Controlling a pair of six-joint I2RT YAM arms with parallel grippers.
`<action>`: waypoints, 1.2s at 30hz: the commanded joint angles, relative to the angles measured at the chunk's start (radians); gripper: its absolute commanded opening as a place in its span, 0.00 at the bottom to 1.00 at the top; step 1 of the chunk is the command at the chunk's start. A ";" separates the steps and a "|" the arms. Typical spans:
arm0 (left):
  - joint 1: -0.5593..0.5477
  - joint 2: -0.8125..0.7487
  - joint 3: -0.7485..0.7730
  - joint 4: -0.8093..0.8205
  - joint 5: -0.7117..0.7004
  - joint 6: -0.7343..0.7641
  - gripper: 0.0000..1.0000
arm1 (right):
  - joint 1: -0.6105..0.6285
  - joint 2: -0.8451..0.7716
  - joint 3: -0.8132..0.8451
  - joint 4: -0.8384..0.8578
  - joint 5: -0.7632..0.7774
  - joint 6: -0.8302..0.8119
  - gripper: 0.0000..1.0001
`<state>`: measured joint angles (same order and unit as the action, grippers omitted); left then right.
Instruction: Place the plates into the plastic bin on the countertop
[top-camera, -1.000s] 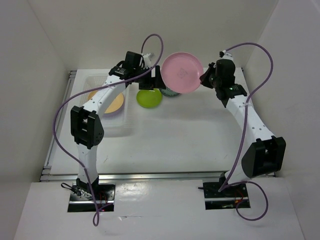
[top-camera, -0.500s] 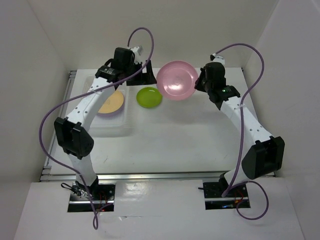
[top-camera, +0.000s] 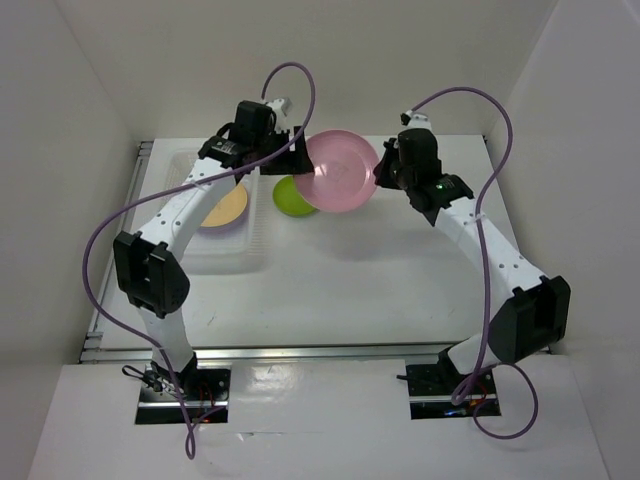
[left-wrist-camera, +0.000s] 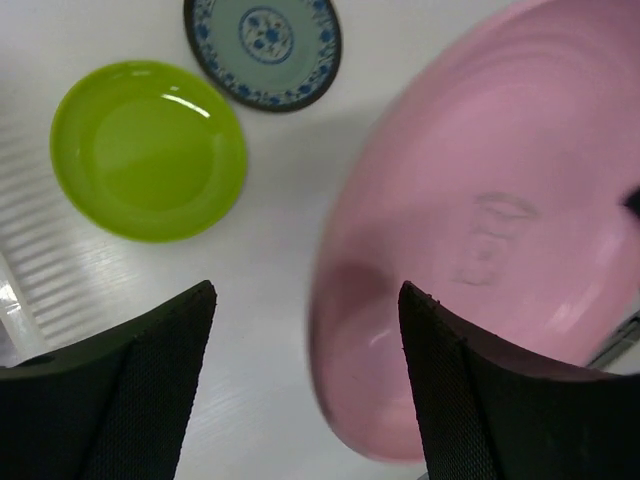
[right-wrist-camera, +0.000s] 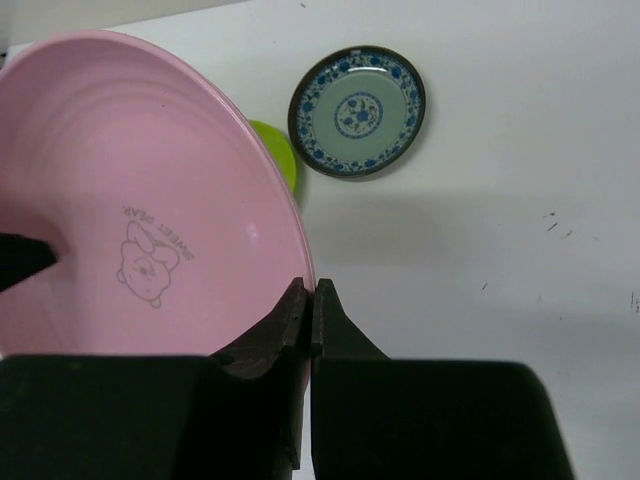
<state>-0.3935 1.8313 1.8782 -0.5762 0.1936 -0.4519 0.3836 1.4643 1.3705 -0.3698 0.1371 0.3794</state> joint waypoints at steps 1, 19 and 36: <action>-0.001 0.011 -0.005 -0.002 -0.057 -0.007 0.80 | 0.001 -0.107 0.027 0.062 -0.019 -0.005 0.00; 0.160 0.000 -0.036 0.062 0.135 -0.059 0.00 | 0.001 -0.072 -0.002 0.086 -0.185 -0.014 0.94; 0.708 -0.050 -0.245 0.015 -0.011 -0.008 0.00 | 0.009 0.459 0.124 0.210 -0.154 0.111 1.00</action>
<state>0.3412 1.7592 1.6329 -0.5797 0.1806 -0.4816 0.3752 1.8759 1.4220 -0.2203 -0.0082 0.4538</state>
